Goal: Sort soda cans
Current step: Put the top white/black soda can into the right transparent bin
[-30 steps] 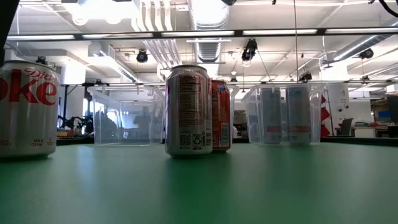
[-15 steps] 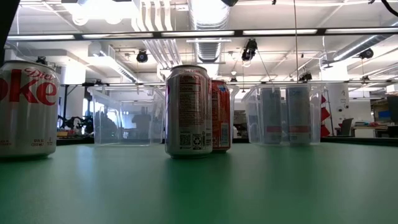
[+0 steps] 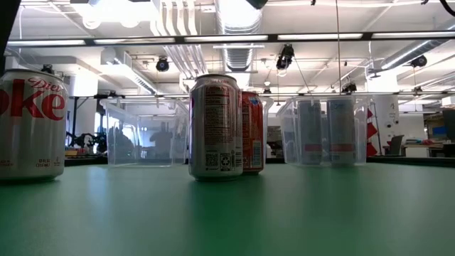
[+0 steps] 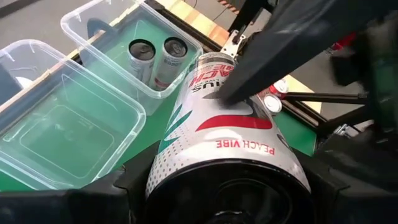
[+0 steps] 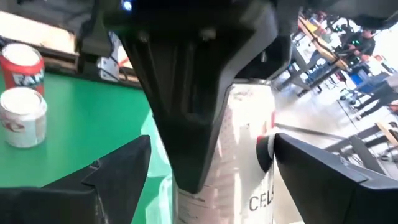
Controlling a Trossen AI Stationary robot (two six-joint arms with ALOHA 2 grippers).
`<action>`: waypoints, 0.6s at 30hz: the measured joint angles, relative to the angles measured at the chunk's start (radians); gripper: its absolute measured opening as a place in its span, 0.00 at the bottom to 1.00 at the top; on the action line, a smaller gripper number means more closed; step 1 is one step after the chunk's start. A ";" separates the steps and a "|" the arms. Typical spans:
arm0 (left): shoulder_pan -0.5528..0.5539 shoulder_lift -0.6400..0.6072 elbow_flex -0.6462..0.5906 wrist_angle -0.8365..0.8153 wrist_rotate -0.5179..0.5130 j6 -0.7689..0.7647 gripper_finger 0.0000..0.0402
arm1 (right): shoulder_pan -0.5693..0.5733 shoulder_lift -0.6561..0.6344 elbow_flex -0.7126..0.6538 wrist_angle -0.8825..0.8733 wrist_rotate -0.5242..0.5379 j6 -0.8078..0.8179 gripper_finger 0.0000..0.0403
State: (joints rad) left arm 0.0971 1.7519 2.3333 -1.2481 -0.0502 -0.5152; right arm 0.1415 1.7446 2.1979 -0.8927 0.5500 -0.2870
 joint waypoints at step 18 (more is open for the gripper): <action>-0.002 -0.023 0.002 -0.012 0.038 -0.019 0.60 | -0.005 0.011 -0.002 -0.188 0.057 0.119 0.71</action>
State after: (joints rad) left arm 0.0952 1.7290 2.3352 -1.2602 -0.0124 -0.5345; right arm 0.1368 1.7557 2.1960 -1.0806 0.6067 -0.1680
